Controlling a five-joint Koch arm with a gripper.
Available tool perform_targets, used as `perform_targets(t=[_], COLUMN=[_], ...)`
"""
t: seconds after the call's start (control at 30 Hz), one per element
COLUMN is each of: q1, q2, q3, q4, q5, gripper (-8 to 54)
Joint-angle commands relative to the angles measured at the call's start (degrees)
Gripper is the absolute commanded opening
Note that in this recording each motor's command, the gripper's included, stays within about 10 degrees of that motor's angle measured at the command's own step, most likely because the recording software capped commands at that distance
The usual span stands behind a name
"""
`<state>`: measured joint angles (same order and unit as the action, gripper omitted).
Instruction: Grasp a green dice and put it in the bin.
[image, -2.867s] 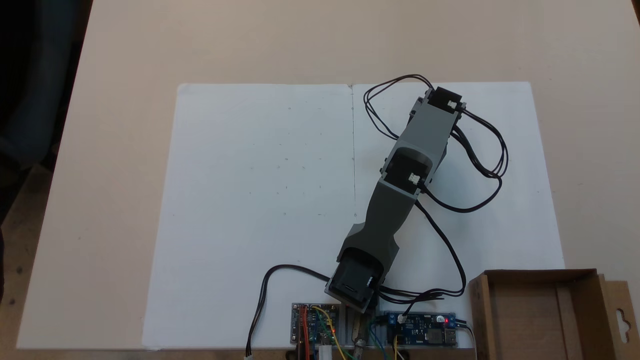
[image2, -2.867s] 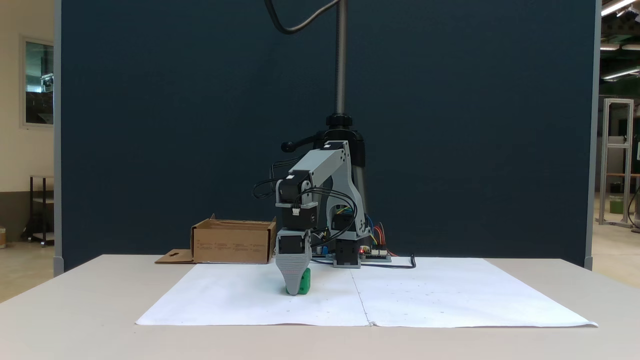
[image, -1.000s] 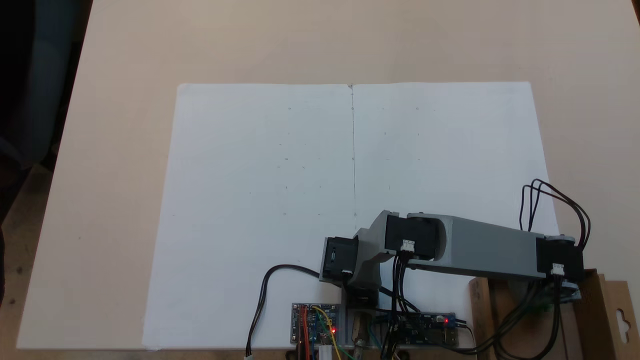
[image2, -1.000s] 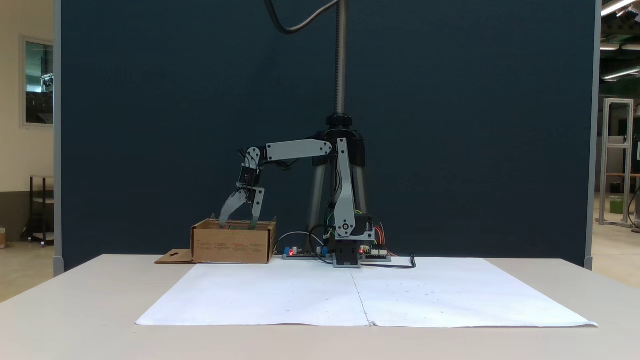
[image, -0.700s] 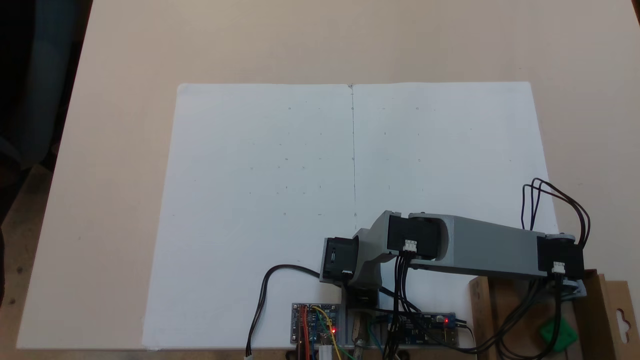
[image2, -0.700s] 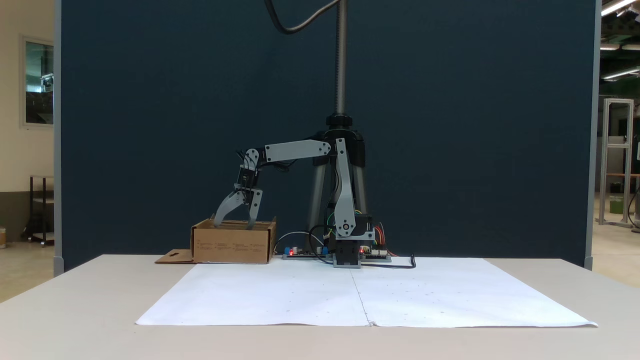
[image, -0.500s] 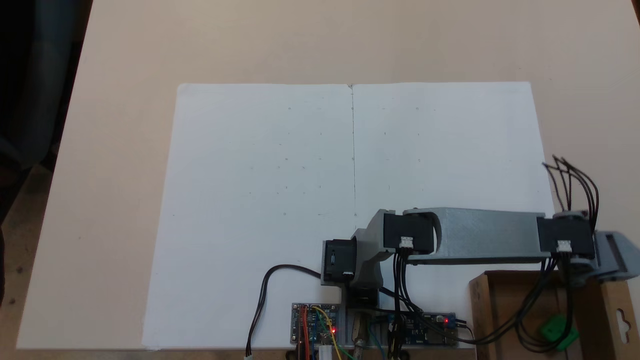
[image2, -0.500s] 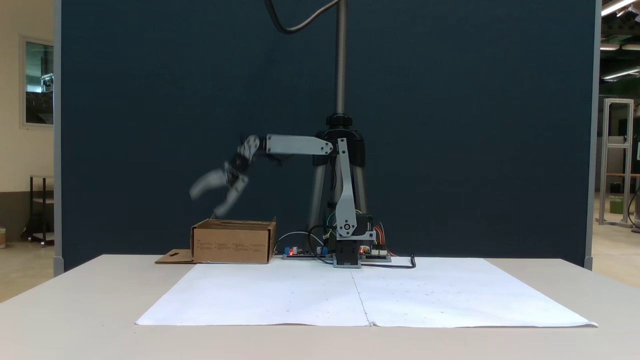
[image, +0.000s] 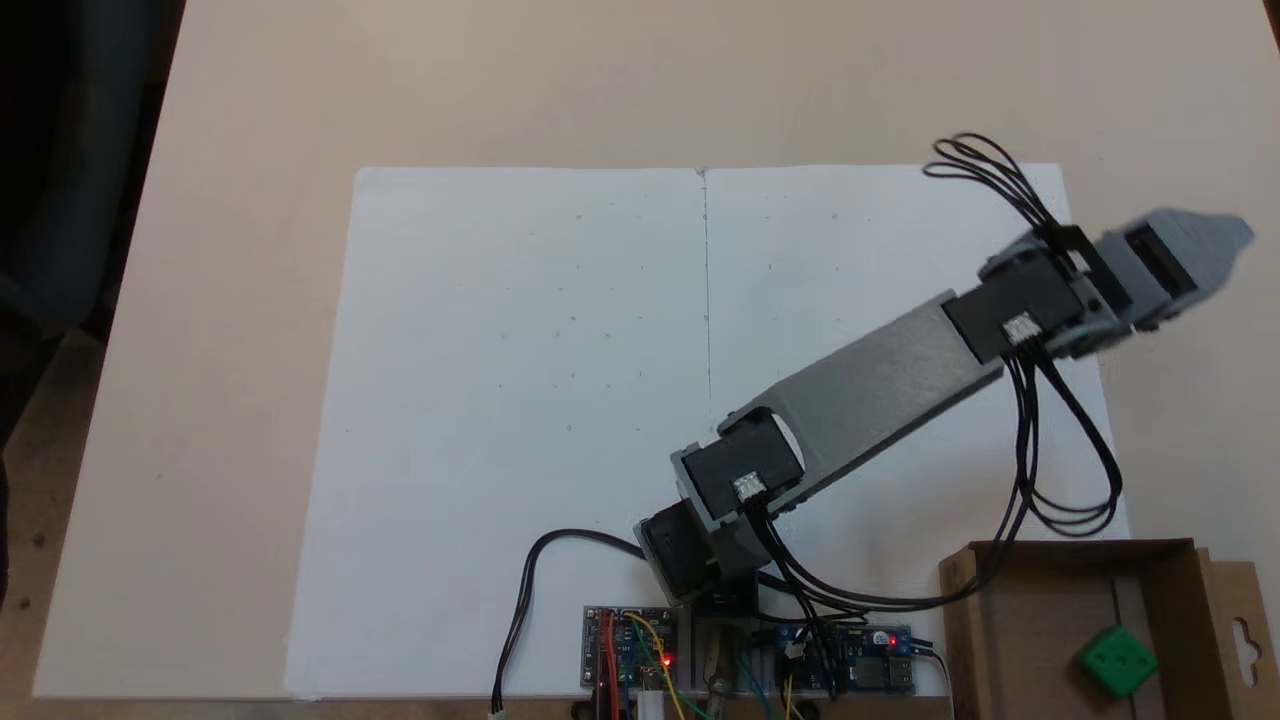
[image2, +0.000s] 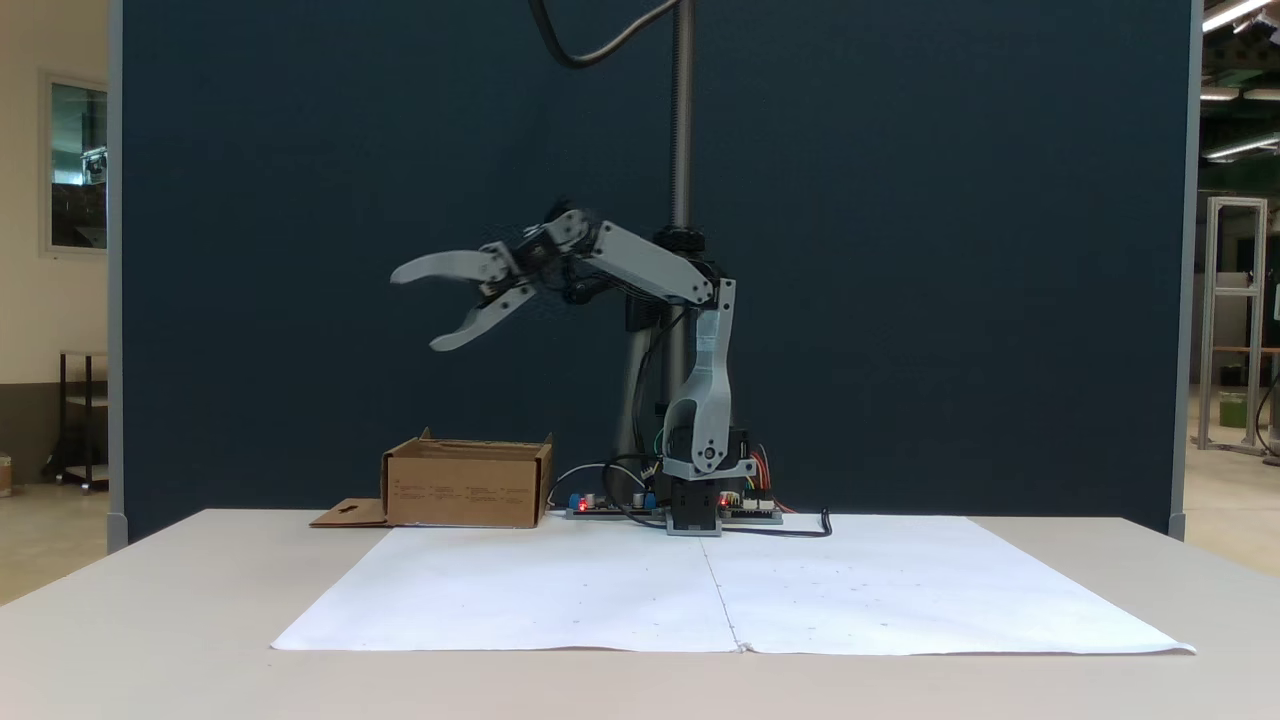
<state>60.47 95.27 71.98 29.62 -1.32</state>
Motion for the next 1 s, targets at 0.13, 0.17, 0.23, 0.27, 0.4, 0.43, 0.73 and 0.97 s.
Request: perform_targets(t=[0.13,0.17,0.23,0.27,0.4,0.43,0.73,0.97], q1=[-19.60,-22.85,-28.74,-31.46,-41.57,-43.68,-56.07,-57.04], q2=[7.91,9.05,11.69,13.01,17.31,18.19,27.25,37.18], q3=[5.98,8.70,12.92,15.21,25.58,28.65,49.39,57.22], q4=[-2.72,-2.81,-2.90,-2.90,-9.14,-11.23,-28.90,-41.99], q5=[3.08,3.08,3.08,3.08,3.08,3.08,2.90,3.16], gripper=[44.3,44.4,44.6,44.6,44.8,44.6,43.0,43.2])
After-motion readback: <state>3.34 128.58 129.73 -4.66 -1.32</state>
